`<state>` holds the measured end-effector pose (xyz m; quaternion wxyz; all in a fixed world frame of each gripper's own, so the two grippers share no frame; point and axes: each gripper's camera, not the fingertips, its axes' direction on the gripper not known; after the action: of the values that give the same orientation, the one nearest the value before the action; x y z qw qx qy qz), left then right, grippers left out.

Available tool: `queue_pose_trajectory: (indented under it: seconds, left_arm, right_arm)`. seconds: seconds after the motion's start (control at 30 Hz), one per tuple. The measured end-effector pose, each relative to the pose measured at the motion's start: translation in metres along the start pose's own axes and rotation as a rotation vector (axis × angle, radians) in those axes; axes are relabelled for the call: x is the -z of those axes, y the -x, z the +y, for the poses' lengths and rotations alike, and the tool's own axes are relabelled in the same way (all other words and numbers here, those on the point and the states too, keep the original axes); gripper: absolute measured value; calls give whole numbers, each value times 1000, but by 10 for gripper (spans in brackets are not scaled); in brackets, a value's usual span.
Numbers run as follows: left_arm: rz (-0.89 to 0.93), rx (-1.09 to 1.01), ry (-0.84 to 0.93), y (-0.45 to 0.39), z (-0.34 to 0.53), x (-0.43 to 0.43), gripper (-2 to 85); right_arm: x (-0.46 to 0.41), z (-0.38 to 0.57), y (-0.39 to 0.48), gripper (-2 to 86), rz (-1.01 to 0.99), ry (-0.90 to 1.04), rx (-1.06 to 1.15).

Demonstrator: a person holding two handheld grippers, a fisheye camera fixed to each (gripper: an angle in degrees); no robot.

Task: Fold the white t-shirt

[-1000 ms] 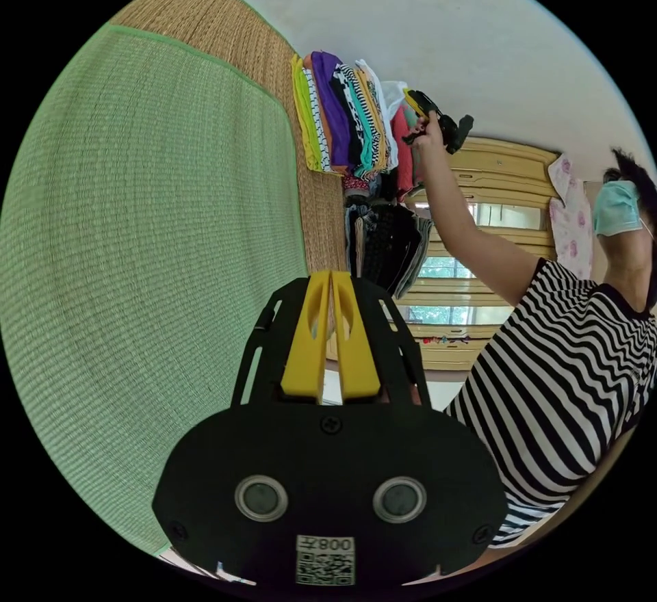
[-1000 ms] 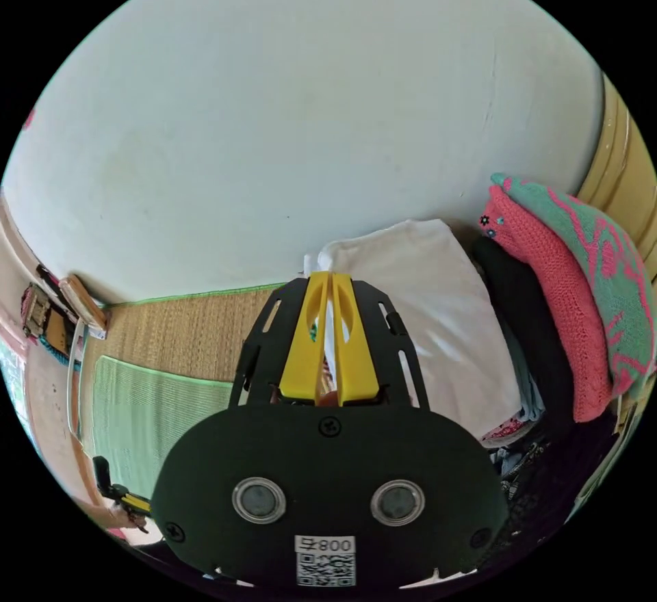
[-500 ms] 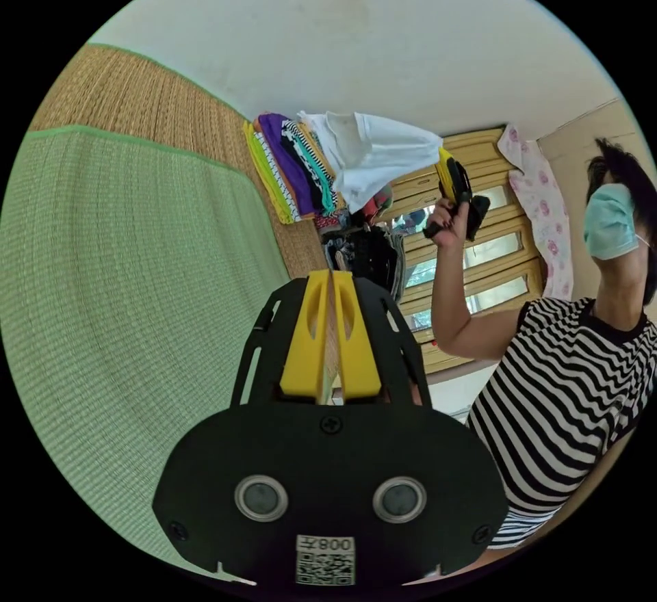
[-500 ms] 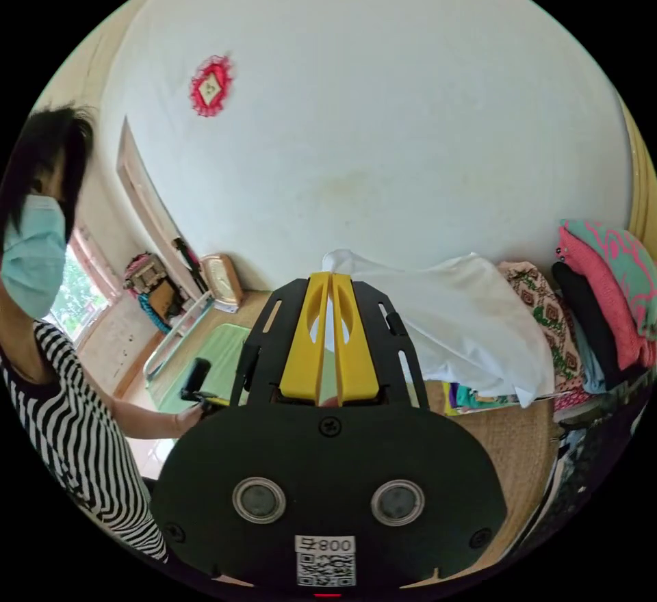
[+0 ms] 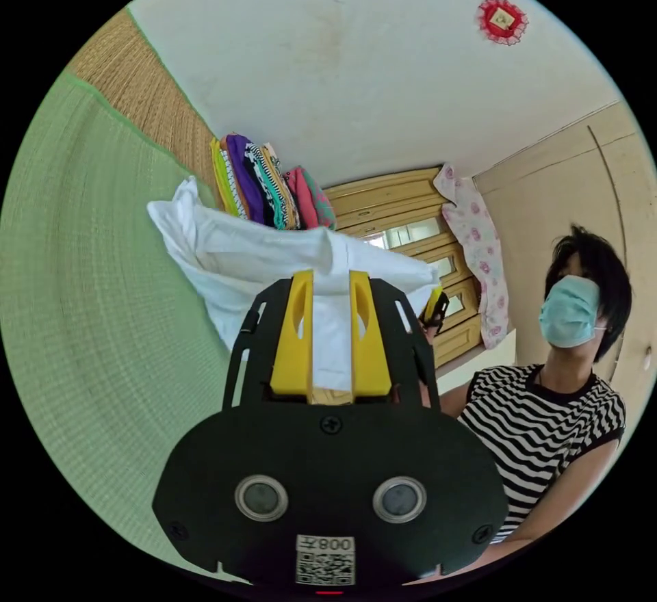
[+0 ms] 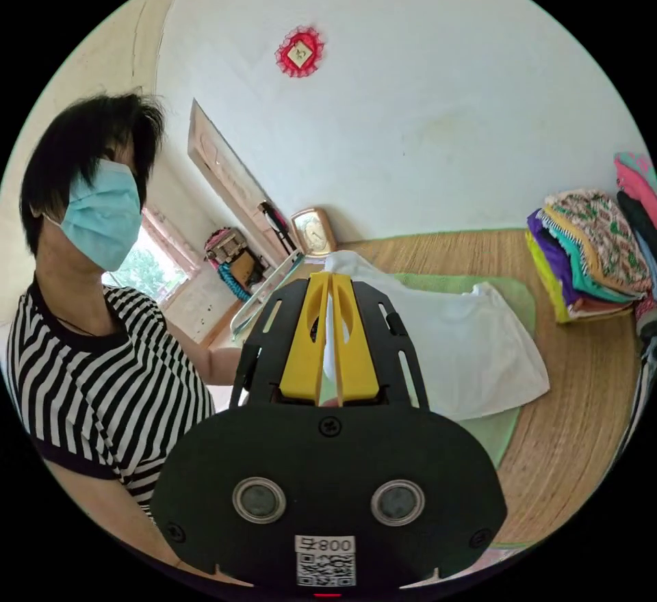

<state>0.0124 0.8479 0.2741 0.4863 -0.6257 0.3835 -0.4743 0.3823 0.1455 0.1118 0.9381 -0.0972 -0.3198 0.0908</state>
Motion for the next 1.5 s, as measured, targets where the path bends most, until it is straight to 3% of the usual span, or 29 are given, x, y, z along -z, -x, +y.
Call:
queue_pose_trajectory:
  seconds: [0.13,0.5,0.97,1.17,1.5]
  left_arm:
    - [-47,45,9,-4,33,23,82]
    - [-194,141,196,-1,67,5,89]
    - [-314,312,362,14,62,-52,80]
    - [-279,294,338,-12,66,-45,19]
    - [-66,97,38,-147,84,64,8]
  right_arm:
    - [8,49,23,-3,-93,-25,-41]
    - [68,155,113,-3,50,-42,-58]
    - [111,214,120,-2,45,-106,-106]
    - [121,230,125,-2,71,-123,-121]
    - [147,254,158,0,102,-214,-68]
